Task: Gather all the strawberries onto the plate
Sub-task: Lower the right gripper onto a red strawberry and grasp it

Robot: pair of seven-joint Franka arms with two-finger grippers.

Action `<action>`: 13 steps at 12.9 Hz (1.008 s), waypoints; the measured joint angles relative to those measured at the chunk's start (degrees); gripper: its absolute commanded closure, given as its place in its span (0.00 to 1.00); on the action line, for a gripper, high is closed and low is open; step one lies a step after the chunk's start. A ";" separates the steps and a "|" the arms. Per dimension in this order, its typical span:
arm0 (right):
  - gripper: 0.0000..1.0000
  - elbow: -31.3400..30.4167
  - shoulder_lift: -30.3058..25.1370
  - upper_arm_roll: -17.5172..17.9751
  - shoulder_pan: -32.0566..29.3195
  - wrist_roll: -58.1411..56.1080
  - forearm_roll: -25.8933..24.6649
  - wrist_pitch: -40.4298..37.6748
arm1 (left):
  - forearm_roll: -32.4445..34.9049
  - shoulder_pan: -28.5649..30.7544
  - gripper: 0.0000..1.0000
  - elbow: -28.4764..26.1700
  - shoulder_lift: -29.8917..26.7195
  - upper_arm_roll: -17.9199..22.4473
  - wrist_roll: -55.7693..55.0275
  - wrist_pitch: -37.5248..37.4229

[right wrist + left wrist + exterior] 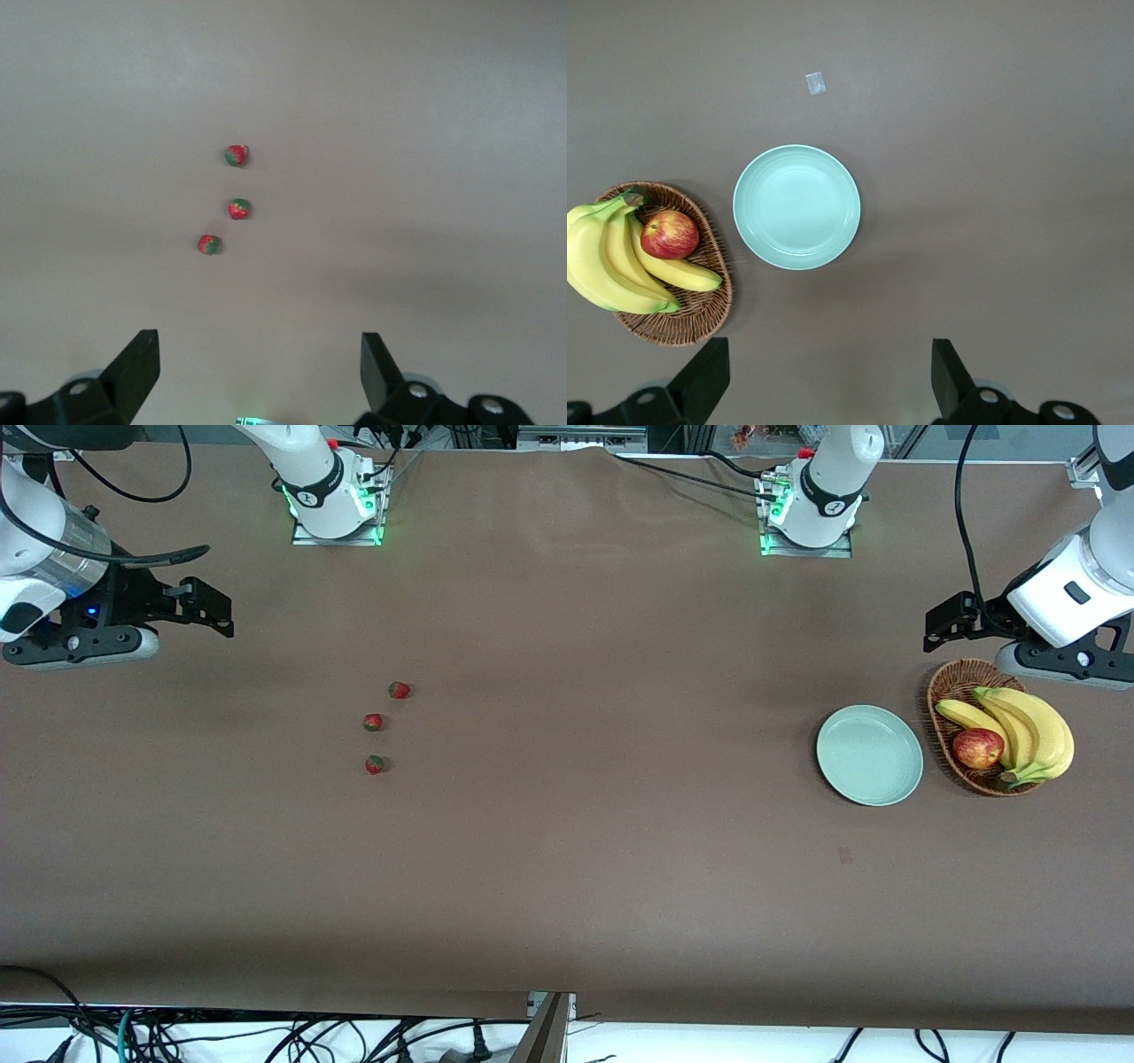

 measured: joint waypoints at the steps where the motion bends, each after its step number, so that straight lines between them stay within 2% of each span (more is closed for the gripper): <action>1: 0.00 -0.06 0.31 0.27 0.13 0.00 0.23 -0.03 | 0.00 0.00 0.00 0.00 0.03 0.00 0.00 -0.03; 3: 0.00 -0.94 3.01 0.49 0.53 0.00 0.73 1.21 | 0.00 -0.02 0.00 -0.01 0.03 -0.04 0.00 -0.05; 5: 0.00 -2.23 8.19 0.53 0.63 -0.02 2.28 5.27 | -0.04 -0.10 0.00 0.01 0.03 -0.17 -0.09 -0.06; 11: 0.01 -3.60 28.47 0.72 3.48 0.18 2.84 27.02 | -1.58 -0.09 0.00 0.17 0.00 -0.31 -2.28 -0.06; 13: 0.02 -3.72 32.41 0.75 4.46 0.44 3.27 31.20 | -1.72 -0.08 0.00 0.23 0.00 -0.27 -3.69 -0.06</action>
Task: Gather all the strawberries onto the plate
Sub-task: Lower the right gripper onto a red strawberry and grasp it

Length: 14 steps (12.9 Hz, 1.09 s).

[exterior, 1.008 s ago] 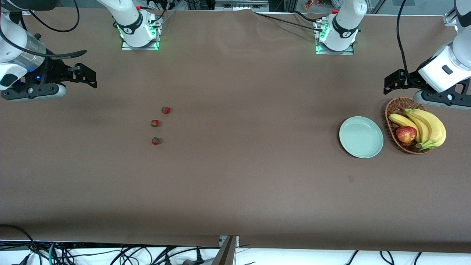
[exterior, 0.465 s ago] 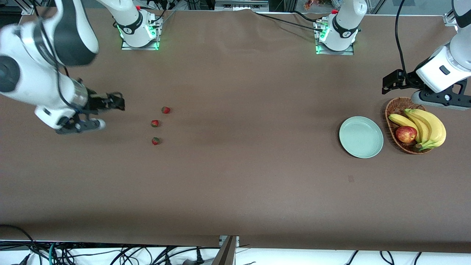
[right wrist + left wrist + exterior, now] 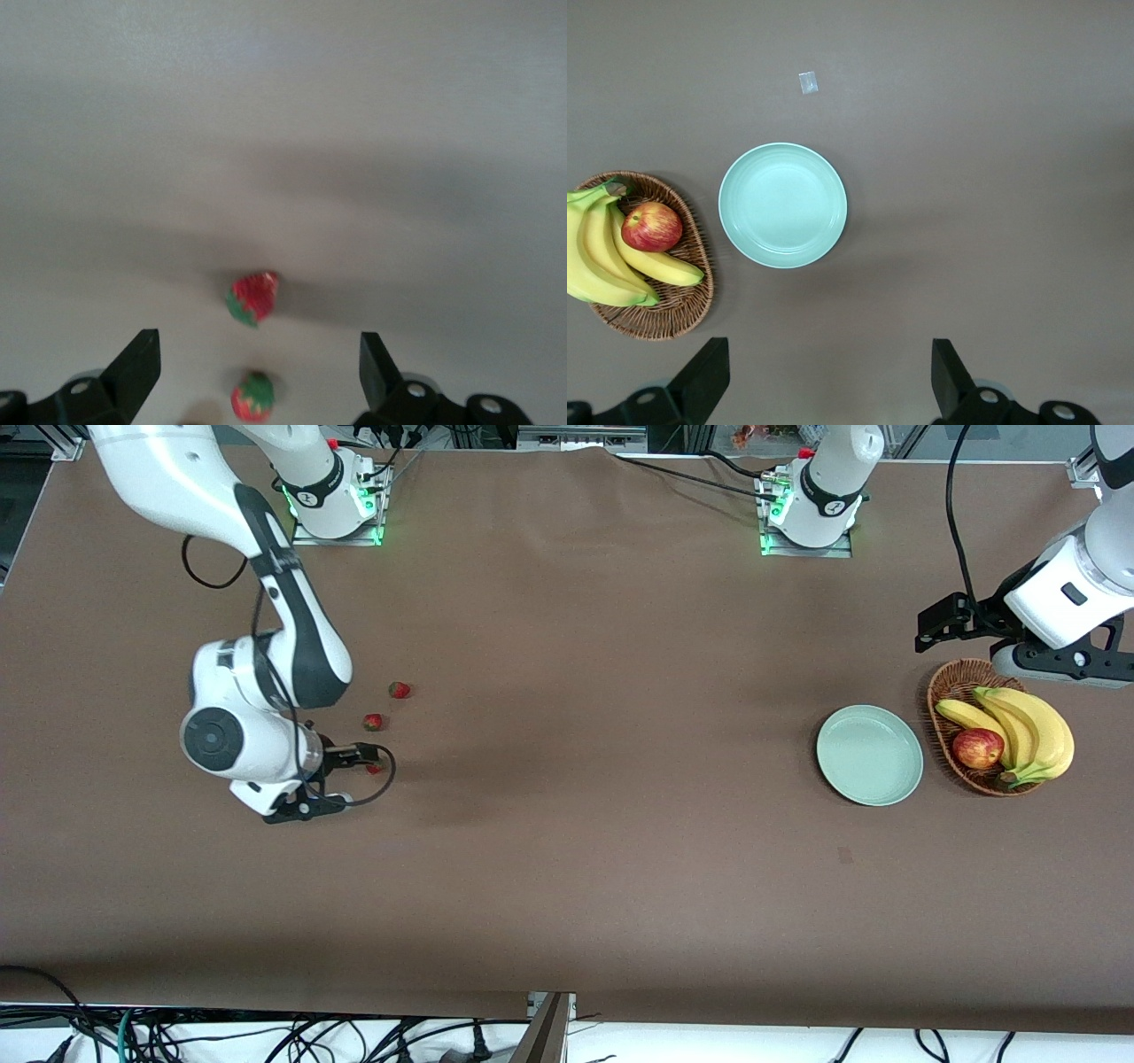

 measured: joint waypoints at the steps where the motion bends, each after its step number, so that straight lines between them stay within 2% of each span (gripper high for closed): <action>1: 0.02 -0.24 0.93 0.00 0.43 0.29 0.10 1.17 | -0.03 0.00 0.00 0.00 0.00 0.00 -0.44 -0.02; 4: 0.10 -3.73 1.41 0.00 0.87 2.25 0.53 5.29 | -1.42 0.01 0.00 0.00 0.00 0.05 -1.07 -0.08; 6: 0.18 -6.84 1.43 0.00 1.19 2.50 0.60 9.49 | -1.52 0.02 0.00 -0.02 0.19 0.08 -1.37 -0.35; 10: 0.52 -8.35 1.43 0.00 1.38 2.57 0.61 11.42 | -1.53 0.08 0.00 -0.04 1.20 0.21 -1.54 -1.81; 12: 0.56 -8.36 1.43 0.00 1.38 2.58 0.63 11.48 | -1.58 0.08 0.00 -0.04 1.90 0.22 -1.55 -1.81; 14: 0.72 -8.46 1.45 0.00 1.38 2.58 0.63 11.97 | -1.59 0.08 0.00 -0.04 2.19 0.23 -1.54 -1.70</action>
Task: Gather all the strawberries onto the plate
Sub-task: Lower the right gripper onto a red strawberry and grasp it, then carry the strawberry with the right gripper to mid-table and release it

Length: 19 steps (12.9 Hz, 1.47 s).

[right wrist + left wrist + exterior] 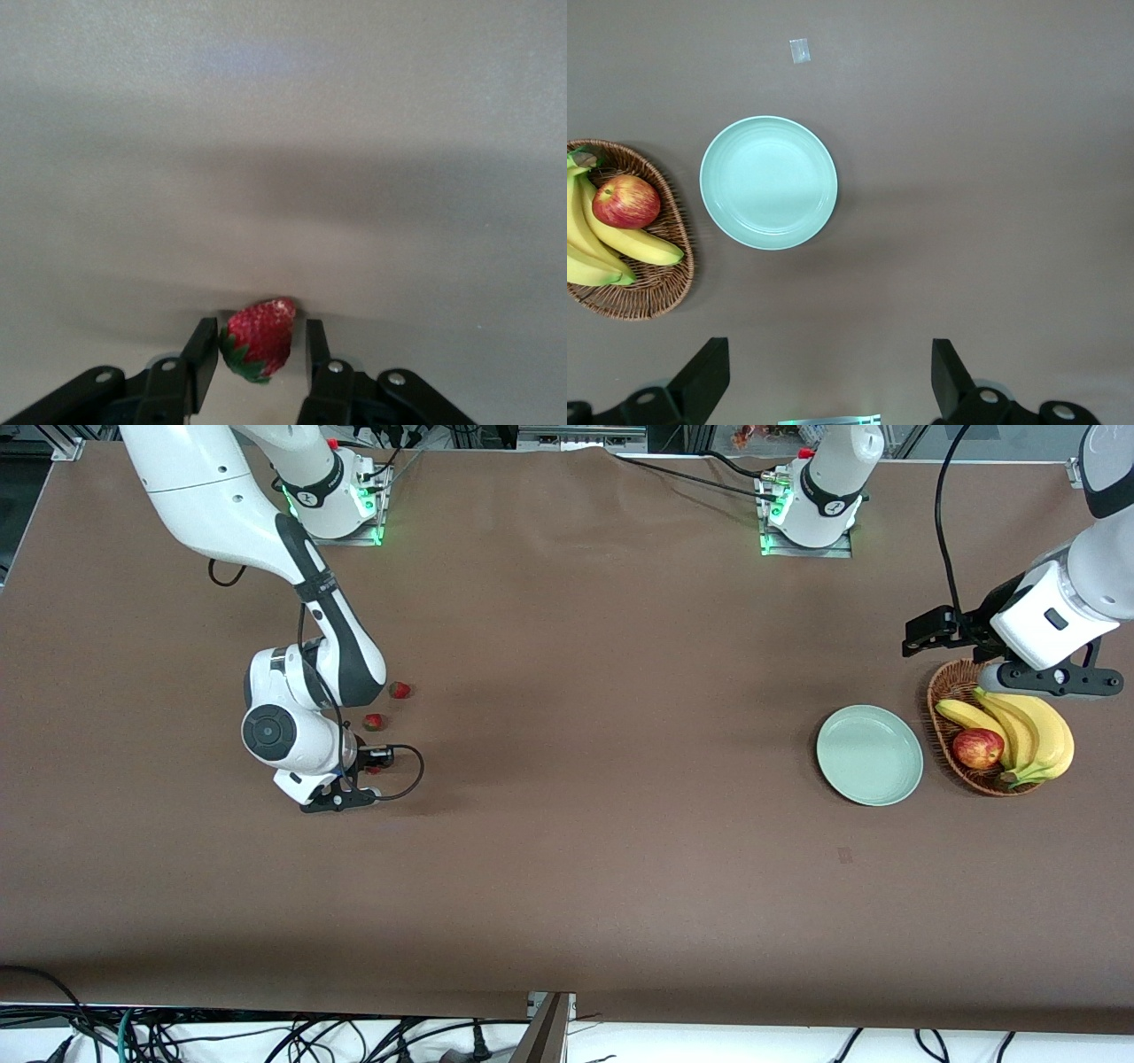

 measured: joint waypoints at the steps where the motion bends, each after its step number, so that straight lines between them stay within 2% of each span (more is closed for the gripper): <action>1: 0.79 -0.04 0.02 0.00 0.00 0.00 0.00 0.12 | 0.00 0.00 0.00 0.01 0.00 0.00 0.00 0.35; 5: 0.82 0.38 -0.09 1.05 0.01 2.66 0.35 0.32 | 0.00 0.00 0.00 0.82 -0.34 0.00 0.01 1.79; 10: 0.80 6.55 -0.29 10.59 1.35 20.19 1.31 0.34 | 0.00 0.07 0.00 1.75 -0.92 0.21 0.01 2.92; 12: 0.80 9.08 0.50 14.28 3.01 26.78 5.77 1.73 | 0.23 0.06 0.00 1.75 -0.87 0.17 0.01 2.92; 14: 0.80 11.42 2.83 16.00 7.99 34.47 9.86 9.65 | 1.07 0.07 0.00 1.75 -0.81 0.16 0.01 2.92; 15: 0.80 12.85 4.92 16.17 11.74 39.63 10.39 14.99 | 1.26 0.13 0.00 1.74 -0.77 0.20 0.01 2.93; 18: 0.79 20.29 14.99 15.94 24.63 56.87 10.45 34.46 | 1.40 0.82 0.00 0.82 -0.56 0.28 0.34 4.46; 19: 0.74 23.61 18.79 14.79 28.85 60.74 10.45 39.08 | 1.40 0.84 0.00 -0.19 -0.51 0.26 0.46 5.74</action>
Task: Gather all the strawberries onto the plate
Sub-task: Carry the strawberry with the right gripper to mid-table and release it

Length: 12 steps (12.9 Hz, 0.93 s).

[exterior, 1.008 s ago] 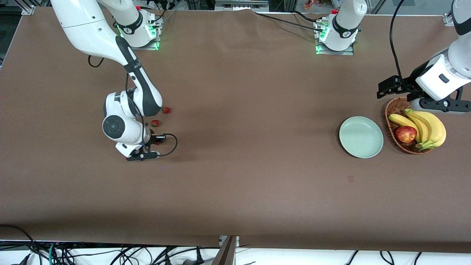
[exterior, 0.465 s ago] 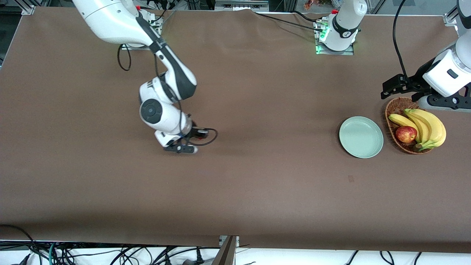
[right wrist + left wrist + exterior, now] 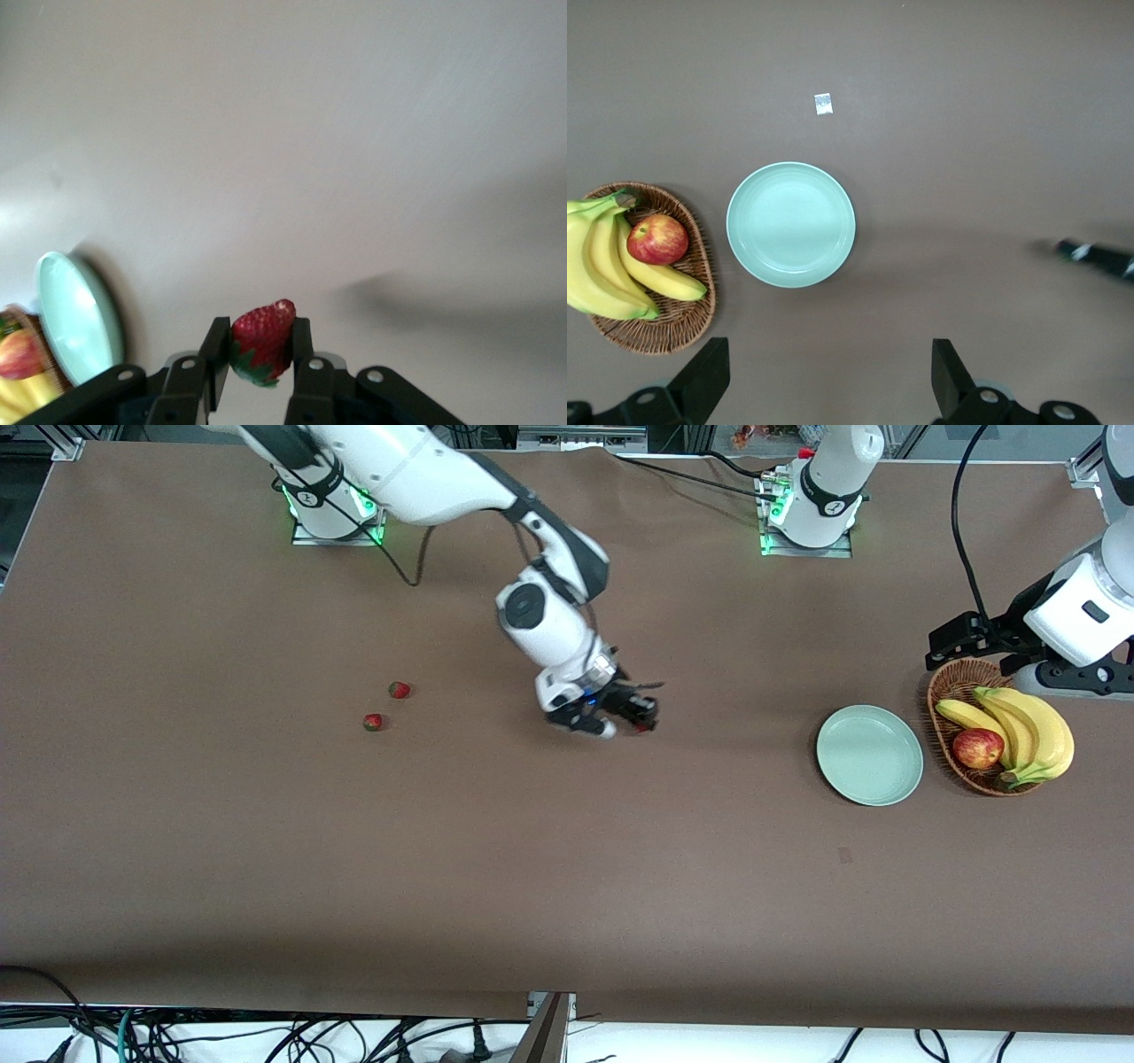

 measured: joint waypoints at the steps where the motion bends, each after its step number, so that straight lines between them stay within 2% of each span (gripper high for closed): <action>1: 0.66 3.29 3.36 -2.59 4.32 3.46 0.01 3.21 | 0.00 -0.01 0.00 -1.17 0.06 -0.05 0.10 1.43; 2: 0.53 6.33 6.19 -6.33 8.57 7.48 0.03 5.23 | 0.01 0.00 0.00 -2.24 0.15 -0.07 0.20 2.64; 3: 0.31 8.82 8.29 -9.77 11.97 11.21 0.03 6.20 | 0.01 0.00 0.00 -3.01 0.34 -0.07 0.30 3.53; 4: 0.24 10.51 9.46 -11.80 13.93 13.65 0.03 6.53 | 0.01 0.00 0.00 -3.63 0.58 -0.07 0.34 4.60; 7: 0.19 13.15 9.26 -13.39 13.88 14.69 0.10 5.95 | 0.01 0.00 0.00 -7.83 0.93 -0.08 0.40 9.10; 8: 0.18 13.46 8.43 -13.70 12.80 14.63 0.10 3.42 | 0.01 0.00 0.00 -9.62 1.01 -0.12 0.42 10.68; 10: 0.17 13.93 5.71 -14.01 9.77 12.79 0.05 -6.63 | 0.01 -0.01 0.00 -13.20 1.13 -1.18 0.40 14.06; 12: 0.16 14.23 1.83 -14.19 6.06 4.62 -0.12 -20.77 | 0.01 -0.03 0.00 -16.91 1.21 -3.49 -1.08 18.22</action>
